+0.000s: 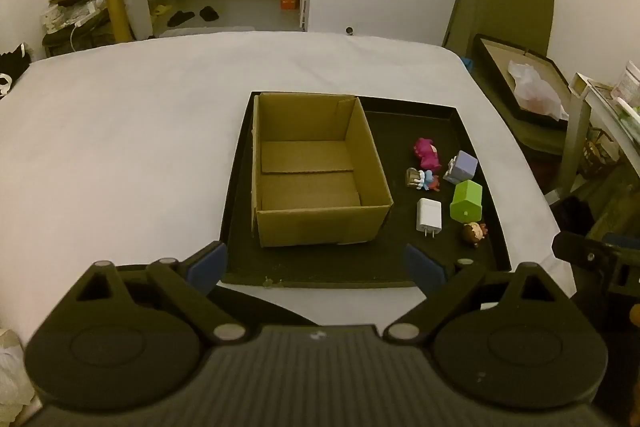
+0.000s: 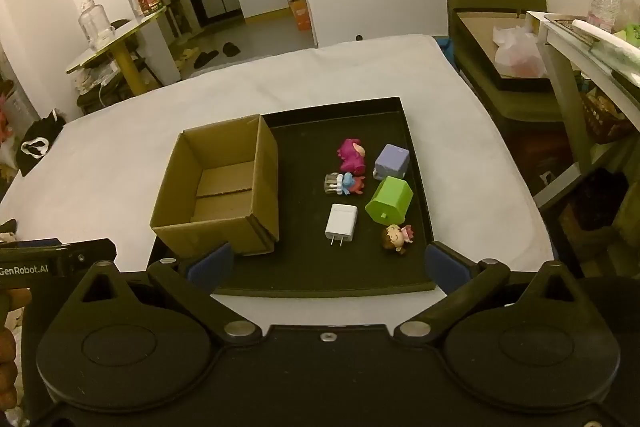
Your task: Organize rigid objects
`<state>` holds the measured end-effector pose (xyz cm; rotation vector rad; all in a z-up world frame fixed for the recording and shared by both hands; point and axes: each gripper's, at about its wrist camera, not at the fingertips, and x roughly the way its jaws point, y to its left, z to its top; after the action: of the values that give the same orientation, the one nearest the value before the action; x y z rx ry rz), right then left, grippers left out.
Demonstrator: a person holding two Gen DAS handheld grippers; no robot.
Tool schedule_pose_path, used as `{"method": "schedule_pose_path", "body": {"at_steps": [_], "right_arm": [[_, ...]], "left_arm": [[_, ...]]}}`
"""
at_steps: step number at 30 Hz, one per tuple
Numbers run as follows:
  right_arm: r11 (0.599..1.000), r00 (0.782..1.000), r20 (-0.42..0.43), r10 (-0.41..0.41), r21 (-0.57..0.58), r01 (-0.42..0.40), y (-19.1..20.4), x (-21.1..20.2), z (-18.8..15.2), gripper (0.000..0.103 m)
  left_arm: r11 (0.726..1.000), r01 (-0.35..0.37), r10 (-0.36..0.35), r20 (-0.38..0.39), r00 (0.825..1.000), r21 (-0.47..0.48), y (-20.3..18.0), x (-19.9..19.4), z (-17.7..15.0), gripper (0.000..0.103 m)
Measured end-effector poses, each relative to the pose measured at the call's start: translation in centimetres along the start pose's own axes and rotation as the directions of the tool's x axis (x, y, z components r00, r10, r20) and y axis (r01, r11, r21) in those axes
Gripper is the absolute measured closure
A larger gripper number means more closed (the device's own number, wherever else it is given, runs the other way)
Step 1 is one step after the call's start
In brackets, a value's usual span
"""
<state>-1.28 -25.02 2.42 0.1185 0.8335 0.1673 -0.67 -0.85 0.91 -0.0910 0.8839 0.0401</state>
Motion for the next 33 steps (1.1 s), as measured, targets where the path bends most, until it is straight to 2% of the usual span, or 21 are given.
{"method": "schedule_pose_path", "body": {"at_steps": [33], "right_arm": [[1.0,1.0,0.007,-0.014,-0.002,0.014,0.02,-0.12,0.17,0.0]], "left_arm": [[1.0,-0.022,0.022,0.012,1.0,-0.003,0.28,-0.28,0.07,0.008]]}}
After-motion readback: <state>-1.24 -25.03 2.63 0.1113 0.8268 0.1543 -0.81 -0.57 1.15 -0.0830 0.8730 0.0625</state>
